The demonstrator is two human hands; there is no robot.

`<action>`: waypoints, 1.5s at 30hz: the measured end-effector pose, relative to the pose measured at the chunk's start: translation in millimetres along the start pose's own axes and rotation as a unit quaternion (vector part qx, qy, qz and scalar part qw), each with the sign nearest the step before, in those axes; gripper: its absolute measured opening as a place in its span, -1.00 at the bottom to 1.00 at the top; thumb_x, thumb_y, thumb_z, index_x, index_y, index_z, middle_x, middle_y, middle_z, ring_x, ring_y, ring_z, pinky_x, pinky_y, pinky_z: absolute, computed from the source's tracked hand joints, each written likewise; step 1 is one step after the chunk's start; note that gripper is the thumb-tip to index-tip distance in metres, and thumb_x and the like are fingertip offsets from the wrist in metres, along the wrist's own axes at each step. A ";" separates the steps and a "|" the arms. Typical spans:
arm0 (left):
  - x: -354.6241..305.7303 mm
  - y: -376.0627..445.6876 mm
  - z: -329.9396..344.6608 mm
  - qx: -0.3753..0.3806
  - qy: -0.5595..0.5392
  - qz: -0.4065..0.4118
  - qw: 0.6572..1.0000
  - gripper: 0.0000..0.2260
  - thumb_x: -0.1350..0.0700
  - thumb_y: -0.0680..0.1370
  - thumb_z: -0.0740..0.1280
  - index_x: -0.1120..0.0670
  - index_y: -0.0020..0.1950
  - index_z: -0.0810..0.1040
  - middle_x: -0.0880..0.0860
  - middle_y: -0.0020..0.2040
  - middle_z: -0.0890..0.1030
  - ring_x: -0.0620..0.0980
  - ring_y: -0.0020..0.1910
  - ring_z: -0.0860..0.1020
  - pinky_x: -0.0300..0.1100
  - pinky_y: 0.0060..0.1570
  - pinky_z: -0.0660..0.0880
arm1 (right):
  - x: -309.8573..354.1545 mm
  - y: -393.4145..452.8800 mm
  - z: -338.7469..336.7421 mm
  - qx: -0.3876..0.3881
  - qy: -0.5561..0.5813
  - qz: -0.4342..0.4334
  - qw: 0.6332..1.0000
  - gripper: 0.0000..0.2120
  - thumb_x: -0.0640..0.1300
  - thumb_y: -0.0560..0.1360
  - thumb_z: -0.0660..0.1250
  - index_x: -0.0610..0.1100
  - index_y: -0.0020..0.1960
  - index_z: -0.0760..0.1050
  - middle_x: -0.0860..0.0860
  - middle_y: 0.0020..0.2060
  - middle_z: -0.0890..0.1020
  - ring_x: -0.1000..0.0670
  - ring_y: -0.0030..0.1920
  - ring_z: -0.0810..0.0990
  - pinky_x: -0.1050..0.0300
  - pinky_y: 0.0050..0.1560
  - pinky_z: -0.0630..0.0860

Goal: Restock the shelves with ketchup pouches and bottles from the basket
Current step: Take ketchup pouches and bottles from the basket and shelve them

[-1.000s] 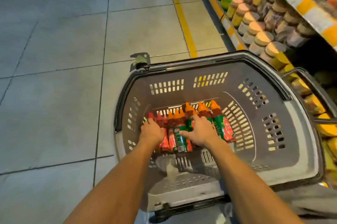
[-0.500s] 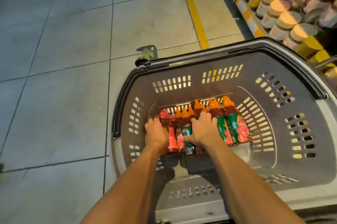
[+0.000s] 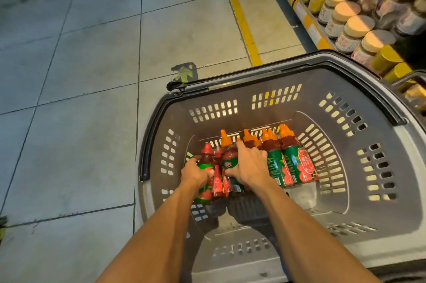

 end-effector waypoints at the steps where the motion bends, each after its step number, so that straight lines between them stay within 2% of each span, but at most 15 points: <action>1: -0.9 -0.1 0.2 0.004 -0.012 0.002 1.000 -0.49 0.19 0.48 0.52 0.01 0.38 0.46 0.08 0.16 0.62 0.07 0.10 0.60 0.06 0.21 0.56 | -0.8 0.5 -4.7 -0.008 0.051 0.011 0.999 -0.32 0.12 0.34 0.59 -0.03 0.30 0.32 -0.06 0.11 0.64 -0.16 0.19 0.57 -0.12 0.26 0.40; 5: -13.2 -7.4 3.2 0.042 -0.099 0.004 0.994 -0.48 0.28 0.48 0.49 0.04 0.39 0.43 0.09 0.14 0.62 0.09 0.08 0.62 0.12 0.15 0.59 | -10.7 -2.1 -27.1 -0.052 0.262 0.057 0.962 -0.34 -0.08 0.33 0.64 -0.03 0.28 0.34 -0.05 0.17 0.59 -0.11 0.18 0.58 -0.06 0.21 0.54; 7: -23.4 -14.6 3.5 0.057 -0.139 0.023 0.988 -0.47 0.32 0.48 0.47 0.05 0.40 0.42 0.05 0.10 0.62 0.04 0.02 0.63 0.02 -0.02 0.63 | -16.6 -3.8 -43.4 -0.065 0.310 0.068 0.946 -0.32 -0.11 0.34 0.63 -0.03 0.33 0.34 -0.04 0.18 0.58 -0.08 0.19 0.57 -0.07 0.23 0.55; 10: -45.0 -32.4 0.7 0.077 -0.175 0.077 0.978 -0.46 0.30 0.47 0.50 0.04 0.39 0.45 -0.01 0.04 0.62 -0.04 -0.03 0.63 -0.14 -0.17 0.58 | -25.8 -10.4 -77.3 -0.080 0.303 0.061 0.948 -0.27 -0.10 0.32 0.63 -0.01 0.37 0.33 -0.04 0.16 0.59 -0.08 0.13 0.58 0.00 0.15 0.53; 14: -74.7 -68.0 -10.6 0.113 -0.225 0.103 0.962 -0.45 0.20 0.40 0.59 0.09 0.36 0.51 0.02 0.10 0.67 0.00 0.04 0.66 -0.02 0.05 0.63 | -30.4 -38.6 -134.9 -0.118 0.275 0.038 0.953 -0.28 -0.06 0.29 0.62 0.06 0.36 0.37 -0.01 0.13 0.61 -0.07 0.10 0.58 0.03 0.09 0.54; 17: -97.6 -100.7 -20.9 0.145 -0.257 0.134 0.946 -0.55 0.17 0.34 0.63 0.08 0.19 0.64 0.01 0.01 0.73 0.01 0.00 0.70 0.01 0.07 0.63 | -33.0 -77.2 -180.1 -0.182 0.275 0.020 0.944 -0.35 -0.07 0.31 0.61 0.10 0.30 0.38 0.13 0.04 0.60 0.01 0.04 0.60 0.05 0.07 0.53; 19: -114.9 -127.4 -26.7 0.170 -0.275 0.162 0.932 -0.57 0.17 0.32 0.63 0.05 0.15 0.66 -0.02 -0.01 0.73 -0.03 -0.02 0.70 -0.09 -0.04 0.64 | -40.1 -112.3 -209.3 -0.234 0.289 0.010 0.928 -0.39 -0.07 0.32 0.62 0.16 0.22 0.36 0.24 -0.03 0.55 0.20 -0.07 0.57 0.18 -0.07 0.48; 21: -134.1 -156.1 -30.4 0.200 -0.292 0.205 0.913 -0.62 0.20 0.32 0.62 0.01 0.10 0.67 -0.06 -0.05 0.74 -0.14 -0.11 0.70 -0.30 -0.26 0.59 | -50.3 -153.6 -236.9 -0.285 0.302 0.000 0.910 -0.41 -0.08 0.34 0.63 0.15 0.21 0.37 0.27 0.02 0.54 0.30 -0.04 0.56 0.40 -0.15 0.44; 23: -154.6 -190.5 -30.9 0.232 -0.293 0.250 0.893 -0.65 0.21 0.34 0.60 -0.01 0.08 0.66 -0.06 -0.06 0.74 -0.18 -0.15 0.69 -0.40 -0.36 0.52 | -60.8 -200.4 -262.8 -0.334 0.301 0.003 0.893 -0.41 -0.07 0.34 0.63 0.15 0.23 0.40 0.29 0.07 0.54 0.39 0.00 0.54 0.45 -0.17 0.46; 27: -193.9 -269.1 -20.3 0.307 -0.268 0.340 0.848 -0.51 0.06 0.26 0.63 -0.08 0.15 0.63 -0.05 0.00 0.73 -0.11 -0.06 0.70 -0.25 -0.24 0.59 | -85.9 -296.1 -301.2 -0.418 0.312 0.027 0.853 -0.37 -0.12 0.31 0.65 0.12 0.26 0.43 0.04 0.06 0.66 0.07 0.00 0.66 0.10 -0.04 0.61; 29: -210.4 -312.6 -10.5 0.336 -0.250 0.389 0.820 -0.41 -0.01 0.18 0.63 -0.05 0.19 0.63 -0.04 0.01 0.73 -0.10 -0.02 0.70 -0.28 -0.19 0.57 | -100.1 -344.3 -313.2 -0.461 0.302 0.047 0.833 -0.35 -0.13 0.28 0.65 0.08 0.26 0.44 0.07 0.04 0.68 0.10 0.00 0.67 0.23 -0.08 0.59; 31: -222.7 -350.5 2.9 0.362 -0.232 0.425 0.796 -0.39 -0.01 0.17 0.63 -0.02 0.21 0.62 -0.04 0.02 0.73 -0.09 0.00 0.69 -0.27 -0.15 0.59 | -114.6 -386.7 -319.1 -0.488 0.287 0.073 0.821 -0.34 -0.09 0.27 0.65 0.05 0.29 0.44 0.07 0.07 0.67 0.12 0.04 0.65 0.29 -0.05 0.57; 33: -230.1 -392.5 26.5 0.401 -0.206 0.456 0.768 -0.40 0.04 0.21 0.63 0.01 0.23 0.60 -0.04 0.03 0.72 -0.08 0.03 0.69 -0.22 -0.06 0.62 | -134.2 -435.6 -318.3 -0.513 0.275 0.108 0.806 -0.33 -0.07 0.28 0.66 0.01 0.31 0.46 0.09 0.11 0.66 0.12 0.08 0.65 0.20 0.04 0.57; 38: -223.3 -484.0 102.2 0.479 -0.137 0.497 0.710 -0.45 0.18 0.29 0.63 0.07 0.25 0.60 -0.05 -0.01 0.73 -0.12 -0.01 0.69 -0.28 -0.07 0.58 | -184.1 -542.7 -290.2 -0.564 0.293 0.189 0.748 -0.44 -0.12 0.31 0.65 -0.02 0.25 0.54 0.19 0.03 0.68 0.30 -0.06 0.65 0.44 -0.09 0.53; 45: -158.6 -560.7 226.6 0.557 -0.003 0.496 0.665 -0.52 0.23 0.28 0.64 0.06 0.16 0.64 -0.04 -0.03 0.73 -0.05 -0.02 0.68 -0.13 0.02 0.59 | -252.2 -644.2 -204.8 -0.604 0.303 0.325 0.662 -0.43 -0.10 0.26 0.67 -0.04 0.19 0.52 0.11 0.06 0.66 0.22 0.00 0.63 0.27 0.07 0.55</action>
Point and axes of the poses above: each hand's wrist, its own y-axis towards the middle knuckle, its own z-axis out of the palm, x = y × z, the point moved 3 cm from there along y, towards the middle knuckle
